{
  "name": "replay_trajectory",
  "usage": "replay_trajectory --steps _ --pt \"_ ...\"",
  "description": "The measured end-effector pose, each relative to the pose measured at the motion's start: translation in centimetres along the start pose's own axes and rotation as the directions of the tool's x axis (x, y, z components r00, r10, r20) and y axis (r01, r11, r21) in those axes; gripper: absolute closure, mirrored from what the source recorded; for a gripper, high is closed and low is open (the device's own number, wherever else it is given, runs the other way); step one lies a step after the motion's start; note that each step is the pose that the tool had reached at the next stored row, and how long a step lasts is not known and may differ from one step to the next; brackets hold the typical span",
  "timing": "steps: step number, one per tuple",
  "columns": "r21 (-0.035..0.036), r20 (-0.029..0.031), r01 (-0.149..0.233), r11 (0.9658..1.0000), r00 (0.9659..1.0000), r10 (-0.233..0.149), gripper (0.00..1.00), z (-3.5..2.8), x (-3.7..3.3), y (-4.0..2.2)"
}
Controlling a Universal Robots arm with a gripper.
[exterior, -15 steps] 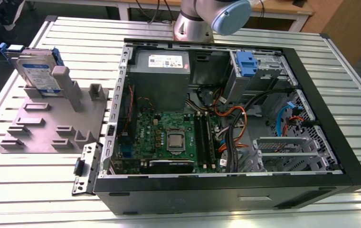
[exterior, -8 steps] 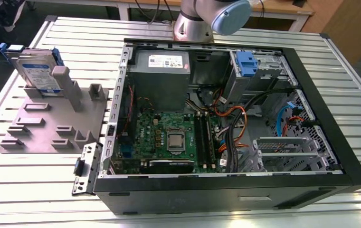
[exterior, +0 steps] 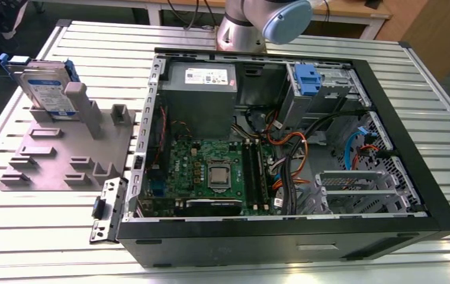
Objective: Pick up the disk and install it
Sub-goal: 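Reach for the disk, then pick up the disk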
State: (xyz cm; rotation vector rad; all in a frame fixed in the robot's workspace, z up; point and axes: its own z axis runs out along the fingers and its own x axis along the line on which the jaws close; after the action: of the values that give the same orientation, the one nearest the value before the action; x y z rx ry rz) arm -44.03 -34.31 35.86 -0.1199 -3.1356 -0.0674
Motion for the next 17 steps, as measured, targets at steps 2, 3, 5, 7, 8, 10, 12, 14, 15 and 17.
replay_trajectory --steps 2,3,5,7,8,10,12,14,15,17 --pt "0.0000 0.0000 0.000 1.0000 1.0000 0.000 0.89 0.04 0.05 0.00" --pt "0.0000 0.0000 0.000 1.0000 1.0000 0.000 0.89 0.07 0.09 -0.01" --pt "0.0000 0.0000 0.000 1.0000 1.0000 0.000 0.89 0.08 0.10 -0.01" --pt "0.0000 0.0001 0.000 1.0000 1.0000 0.000 0.89 0.09 0.10 -0.01" --pt "0.0000 0.0001 0.000 1.0000 1.0000 0.000 0.89 0.09 0.10 -0.01" --pt "0.0000 0.0000 0.000 1.0000 1.0000 0.000 0.89 0.09 0.11 -0.01" --pt "0.0000 0.0000 0.001 1.0000 1.0000 -0.001 0.89 0.09 0.11 -0.01" --pt "0.0000 -0.0001 0.004 1.0000 1.0000 -0.004 0.89 0.09 0.11 -0.01" --pt "0.0000 -0.0003 0.007 1.0000 1.0000 -0.007 0.89 0.08 0.11 -0.01" --pt "0.0000 -0.0006 0.016 0.9999 0.9999 -0.016 0.89 0.09 0.11 -0.01"
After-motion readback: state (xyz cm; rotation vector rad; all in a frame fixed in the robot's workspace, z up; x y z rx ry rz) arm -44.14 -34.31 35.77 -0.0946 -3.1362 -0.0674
